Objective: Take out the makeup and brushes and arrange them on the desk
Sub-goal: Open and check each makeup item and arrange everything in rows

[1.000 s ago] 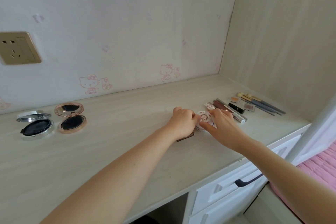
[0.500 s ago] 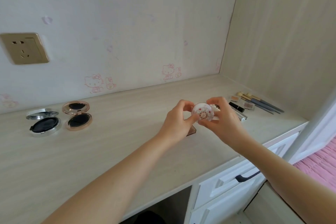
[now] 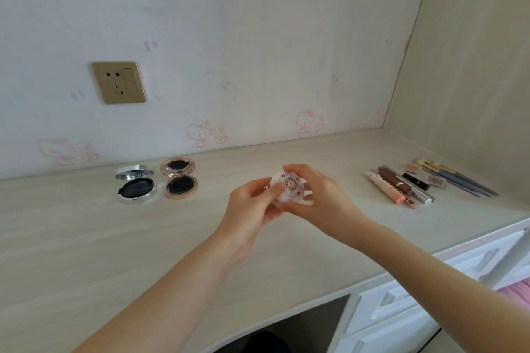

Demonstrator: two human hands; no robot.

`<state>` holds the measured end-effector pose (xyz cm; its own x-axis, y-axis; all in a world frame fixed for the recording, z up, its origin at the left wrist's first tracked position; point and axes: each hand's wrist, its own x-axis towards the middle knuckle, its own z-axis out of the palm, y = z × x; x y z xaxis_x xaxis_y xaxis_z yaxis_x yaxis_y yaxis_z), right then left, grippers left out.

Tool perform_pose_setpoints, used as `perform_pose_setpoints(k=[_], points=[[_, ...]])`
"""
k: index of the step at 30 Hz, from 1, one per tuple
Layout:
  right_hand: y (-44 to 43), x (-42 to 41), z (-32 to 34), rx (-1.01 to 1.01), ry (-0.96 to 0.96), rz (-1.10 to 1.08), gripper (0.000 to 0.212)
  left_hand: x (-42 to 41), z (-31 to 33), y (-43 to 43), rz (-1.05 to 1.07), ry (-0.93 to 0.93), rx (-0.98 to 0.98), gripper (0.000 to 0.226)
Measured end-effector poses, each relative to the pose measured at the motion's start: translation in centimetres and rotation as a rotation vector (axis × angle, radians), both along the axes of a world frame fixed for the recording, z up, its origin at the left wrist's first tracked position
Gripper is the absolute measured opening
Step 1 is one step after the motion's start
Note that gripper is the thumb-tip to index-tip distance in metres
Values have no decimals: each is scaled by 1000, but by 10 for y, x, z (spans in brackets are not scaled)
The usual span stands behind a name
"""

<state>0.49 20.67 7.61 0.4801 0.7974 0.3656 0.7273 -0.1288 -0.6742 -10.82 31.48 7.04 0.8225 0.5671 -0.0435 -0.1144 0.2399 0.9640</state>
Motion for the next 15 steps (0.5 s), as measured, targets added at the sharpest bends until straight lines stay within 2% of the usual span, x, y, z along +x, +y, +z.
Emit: perform_pose_setpoints(k=[3, 9, 12, 15], points=[[16, -17, 0, -44, 41, 33, 59, -24, 1, 16, 29, 2, -93, 26], [48, -51, 2, -58, 169, 106, 54, -71, 0, 42, 1, -55, -445, 37], [59, -67, 7, -69, 114, 167, 53, -90, -3, 50, 26, -90, -529, 39], [68, -79, 10, -110, 3, 237, 62, -105, -7, 57, 66, -99, -529, 41]])
